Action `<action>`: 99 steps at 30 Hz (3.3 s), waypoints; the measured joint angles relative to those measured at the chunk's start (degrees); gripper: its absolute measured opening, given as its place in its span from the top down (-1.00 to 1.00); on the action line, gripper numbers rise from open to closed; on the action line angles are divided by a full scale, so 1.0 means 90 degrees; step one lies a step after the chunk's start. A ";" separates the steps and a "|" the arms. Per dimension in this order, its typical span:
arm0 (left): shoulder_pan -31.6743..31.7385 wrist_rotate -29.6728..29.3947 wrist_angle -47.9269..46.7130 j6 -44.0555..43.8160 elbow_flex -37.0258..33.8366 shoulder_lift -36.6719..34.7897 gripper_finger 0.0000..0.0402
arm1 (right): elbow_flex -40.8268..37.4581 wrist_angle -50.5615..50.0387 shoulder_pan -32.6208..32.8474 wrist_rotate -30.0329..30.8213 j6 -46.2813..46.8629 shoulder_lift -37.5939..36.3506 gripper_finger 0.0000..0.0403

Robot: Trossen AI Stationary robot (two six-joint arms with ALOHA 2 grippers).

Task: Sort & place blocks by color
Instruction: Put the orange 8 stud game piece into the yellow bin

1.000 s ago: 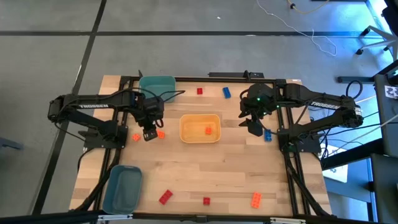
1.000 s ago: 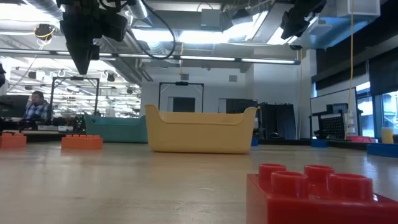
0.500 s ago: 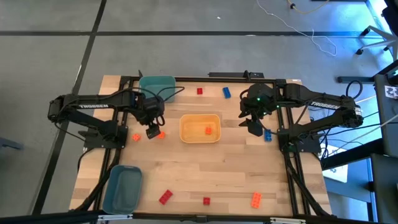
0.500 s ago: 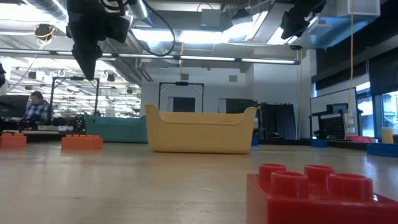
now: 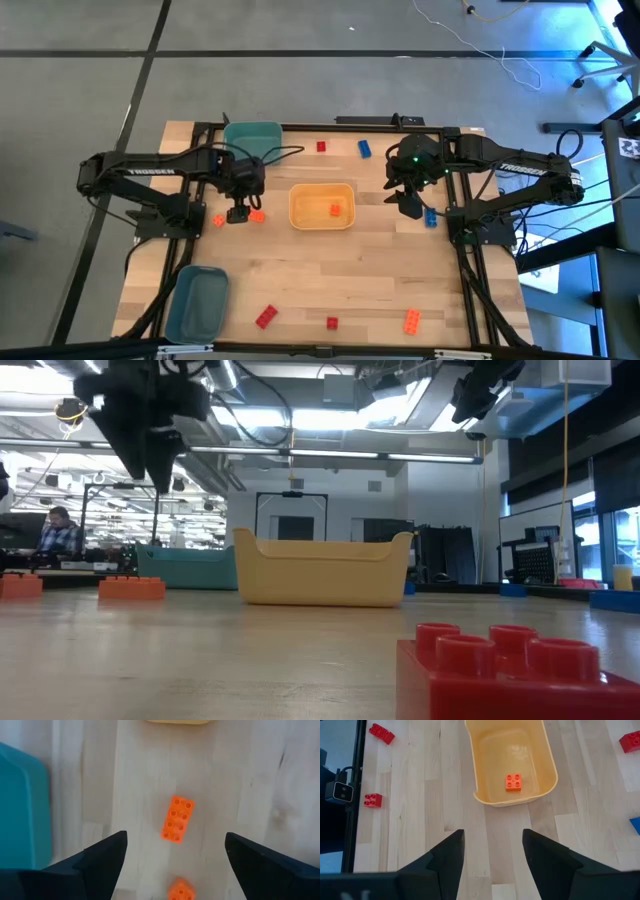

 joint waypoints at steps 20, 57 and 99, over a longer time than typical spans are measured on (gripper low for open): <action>-0.0061 -0.0109 0.1824 0.0007 -0.1817 0.0002 -0.65 | 0.0000 0.0002 0.0000 0.0000 -0.0009 0.0000 0.00; -0.0061 -0.0136 0.2599 -0.0396 -0.2354 0.1537 -0.65 | 0.0000 0.0108 -0.0002 0.0000 -0.0021 0.0000 0.00; -0.0498 -0.0130 0.2864 -0.0976 -0.2281 0.1558 0.34 | 0.0000 0.0102 -0.0002 0.0000 -0.0006 0.0000 0.00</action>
